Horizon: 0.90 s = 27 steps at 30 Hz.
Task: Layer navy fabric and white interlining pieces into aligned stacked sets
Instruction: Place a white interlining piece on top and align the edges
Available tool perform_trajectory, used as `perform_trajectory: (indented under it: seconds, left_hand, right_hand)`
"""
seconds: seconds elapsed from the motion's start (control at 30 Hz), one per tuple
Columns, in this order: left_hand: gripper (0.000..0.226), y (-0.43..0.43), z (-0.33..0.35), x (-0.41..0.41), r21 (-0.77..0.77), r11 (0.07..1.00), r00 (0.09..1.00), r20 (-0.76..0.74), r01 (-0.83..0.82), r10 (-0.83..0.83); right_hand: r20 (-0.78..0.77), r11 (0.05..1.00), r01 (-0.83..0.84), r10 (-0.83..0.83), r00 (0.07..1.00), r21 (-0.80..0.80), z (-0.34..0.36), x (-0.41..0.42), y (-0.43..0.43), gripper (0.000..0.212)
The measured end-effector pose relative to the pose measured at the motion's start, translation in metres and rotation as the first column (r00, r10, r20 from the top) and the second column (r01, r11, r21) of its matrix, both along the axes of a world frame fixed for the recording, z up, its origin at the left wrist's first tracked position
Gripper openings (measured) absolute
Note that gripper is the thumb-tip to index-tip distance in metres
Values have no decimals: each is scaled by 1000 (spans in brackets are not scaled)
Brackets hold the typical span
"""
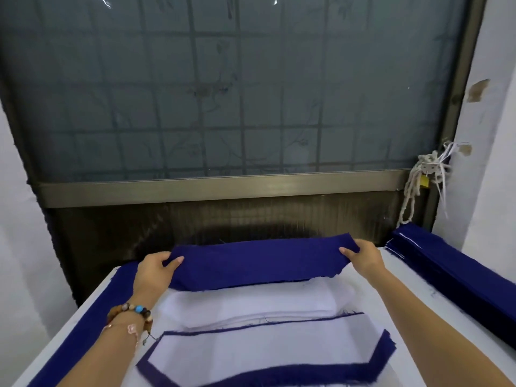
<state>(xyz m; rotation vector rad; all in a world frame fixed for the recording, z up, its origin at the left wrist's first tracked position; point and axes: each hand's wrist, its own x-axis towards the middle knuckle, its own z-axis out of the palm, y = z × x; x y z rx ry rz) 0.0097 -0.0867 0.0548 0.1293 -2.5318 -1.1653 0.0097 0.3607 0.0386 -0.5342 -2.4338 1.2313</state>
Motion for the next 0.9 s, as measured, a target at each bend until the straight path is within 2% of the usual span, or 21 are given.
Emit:
perform_trajectory:
  seconds: [0.1,0.3,0.43,0.57,0.63,0.77,0.83,0.9]
  left_hand:
    - [28,-7,0,25,-9,998,996,56,69,-69]
    - [44,-21,-21,66,-5,997,977,198,78,-76]
    - [50,-25,-44,88,4,997,971,226,78,-77]
    - [47,-24,-70,109,7,998,974,218,63,-63]
    - [42,-21,-81,117,31,999,984,171,42,-47]
    - [15,-10,-90,129,70,997,999,41,-38,35]
    - [4,-9,-91,128,141,988,998,35,-64,60]
    - [16,-12,-92,126,177,981,996,60,-81,71]
  right_hand:
    - [50,997,-67,65,997,26,-3,28,7,30]
    - [177,987,-160,155,972,18,-18,85,13,10]
    - [223,983,-184,178,958,5,-35,118,13,12]
    - [175,985,-170,160,971,39,-55,138,9,24]
    - [99,991,-128,123,987,38,-65,145,5,22]
    - [-8,993,-32,33,999,118,-81,152,-2,17]
    - [-32,989,-16,21,999,148,-84,152,-3,19]
    - [-41,991,-10,15,999,137,-84,151,-3,17]
